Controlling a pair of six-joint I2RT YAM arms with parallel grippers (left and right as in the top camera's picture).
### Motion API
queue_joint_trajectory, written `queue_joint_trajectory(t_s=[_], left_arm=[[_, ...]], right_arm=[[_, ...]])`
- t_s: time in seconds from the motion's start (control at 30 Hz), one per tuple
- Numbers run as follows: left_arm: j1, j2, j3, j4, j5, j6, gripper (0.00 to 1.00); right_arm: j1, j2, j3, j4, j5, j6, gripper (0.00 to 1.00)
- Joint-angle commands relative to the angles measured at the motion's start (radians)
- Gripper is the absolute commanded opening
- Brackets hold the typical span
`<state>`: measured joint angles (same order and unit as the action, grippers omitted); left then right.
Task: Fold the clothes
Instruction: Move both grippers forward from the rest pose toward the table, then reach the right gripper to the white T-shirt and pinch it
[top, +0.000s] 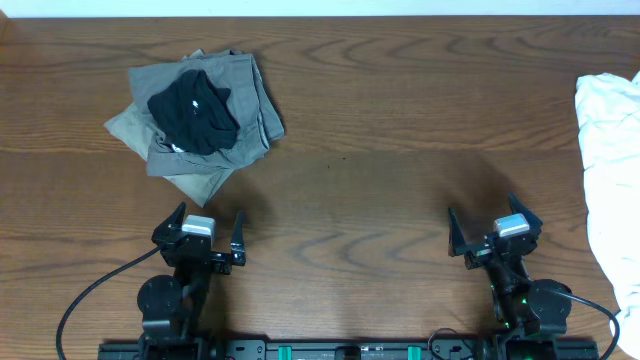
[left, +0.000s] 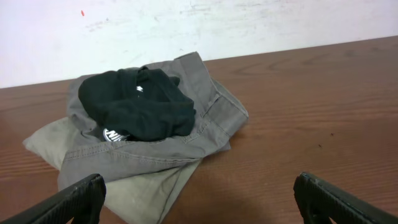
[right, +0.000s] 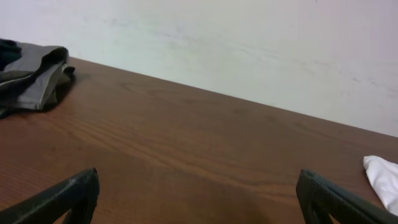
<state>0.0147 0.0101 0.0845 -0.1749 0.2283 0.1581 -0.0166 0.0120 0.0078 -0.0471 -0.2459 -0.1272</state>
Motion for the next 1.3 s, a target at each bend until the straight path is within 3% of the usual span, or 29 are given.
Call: queue_joint_trajectory(t_s=[0.0,0.2,0.6,0.73,0.93,1.1,1.27], left_arm=[[-0.006,-0.006,-0.029,0.003,-0.011,0.01,0.98],[-0.005,-0.006,-0.029,-0.001,-0.01,0.009,0.98],[-0.005,-0.006,-0.027,0.01,0.195,-0.003,0.98],[-0.005,-0.006,-0.027,0.063,0.209,-0.04,0.98],[-0.005,0.01,0.037,0.108,0.206,-0.072,0.98],[-0.005,0.145,0.172,0.108,0.182,-0.073,0.98],[-0.005,0.411,0.383,0.014,0.183,-0.073,0.98]], right_arm=[[-0.002,-0.005,-0.003,-0.002,0.003,0.014,0.99],[-0.002,-0.005,-0.003,-0.002,0.003,0.014,0.99],[-0.002,-0.005,-0.002,0.008,-0.008,0.017,0.99],[-0.002,-0.005,-0.002,0.082,-0.098,0.135,0.99],[-0.002,-0.005,0.024,0.134,-0.085,0.309,0.99],[-0.002,0.074,0.2,0.014,0.005,0.332,0.99],[-0.003,0.324,0.425,-0.099,0.013,0.272,0.99]])
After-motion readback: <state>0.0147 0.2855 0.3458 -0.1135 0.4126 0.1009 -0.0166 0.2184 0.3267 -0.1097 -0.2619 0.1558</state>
